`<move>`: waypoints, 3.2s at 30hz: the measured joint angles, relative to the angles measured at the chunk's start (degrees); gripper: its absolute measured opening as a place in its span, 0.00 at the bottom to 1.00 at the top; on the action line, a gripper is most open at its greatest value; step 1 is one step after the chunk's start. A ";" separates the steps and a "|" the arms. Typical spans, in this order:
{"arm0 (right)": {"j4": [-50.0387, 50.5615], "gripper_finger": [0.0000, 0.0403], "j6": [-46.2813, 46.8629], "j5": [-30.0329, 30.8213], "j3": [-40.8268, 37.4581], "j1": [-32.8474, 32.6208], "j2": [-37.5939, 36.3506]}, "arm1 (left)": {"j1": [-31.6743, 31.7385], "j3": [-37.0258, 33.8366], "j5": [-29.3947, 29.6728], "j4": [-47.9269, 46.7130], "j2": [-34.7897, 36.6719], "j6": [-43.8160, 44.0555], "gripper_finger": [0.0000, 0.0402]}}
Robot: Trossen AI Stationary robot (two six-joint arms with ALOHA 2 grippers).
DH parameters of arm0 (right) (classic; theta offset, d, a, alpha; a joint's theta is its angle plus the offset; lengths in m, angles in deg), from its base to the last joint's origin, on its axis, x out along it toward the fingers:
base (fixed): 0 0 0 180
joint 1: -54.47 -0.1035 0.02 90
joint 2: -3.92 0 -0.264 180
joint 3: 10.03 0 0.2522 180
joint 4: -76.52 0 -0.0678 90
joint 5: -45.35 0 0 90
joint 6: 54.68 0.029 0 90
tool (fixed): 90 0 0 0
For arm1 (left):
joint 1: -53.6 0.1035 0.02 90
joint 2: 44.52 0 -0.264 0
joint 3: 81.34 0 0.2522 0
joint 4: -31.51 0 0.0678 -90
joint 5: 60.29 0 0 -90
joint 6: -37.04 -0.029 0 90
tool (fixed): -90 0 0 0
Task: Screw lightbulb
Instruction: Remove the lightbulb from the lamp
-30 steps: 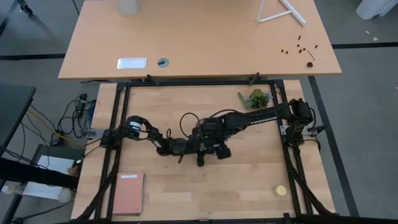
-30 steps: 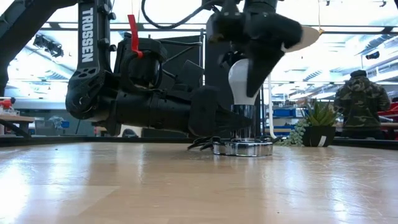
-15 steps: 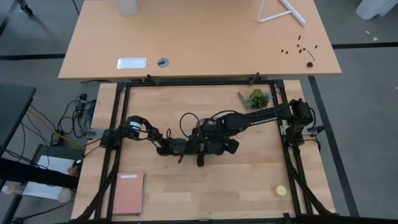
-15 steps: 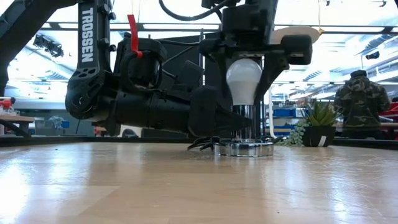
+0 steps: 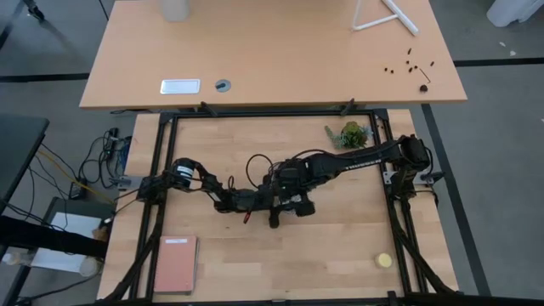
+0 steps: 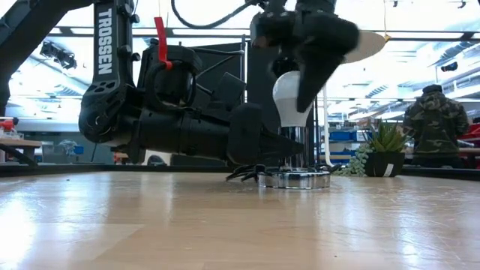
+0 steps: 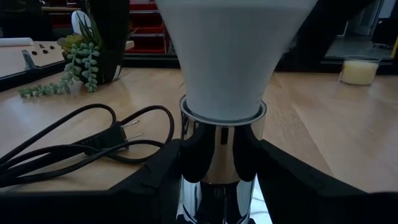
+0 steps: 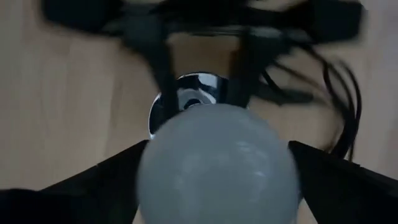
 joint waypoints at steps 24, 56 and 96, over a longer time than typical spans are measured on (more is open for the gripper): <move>-2.05 0.93 72.02 5.16 -0.43 -3.23 0.07 | -0.02 0.02 1.44 -0.42 0.00 0.28 0.45; -1.12 0.65 76.00 10.35 -1.06 -4.84 0.15 | -0.01 0.00 1.42 0.24 -0.04 -0.06 0.45; -2.78 0.73 -54.91 4.74 -1.12 -2.89 0.17 | -0.15 -0.04 0.15 0.71 -0.07 -1.47 0.45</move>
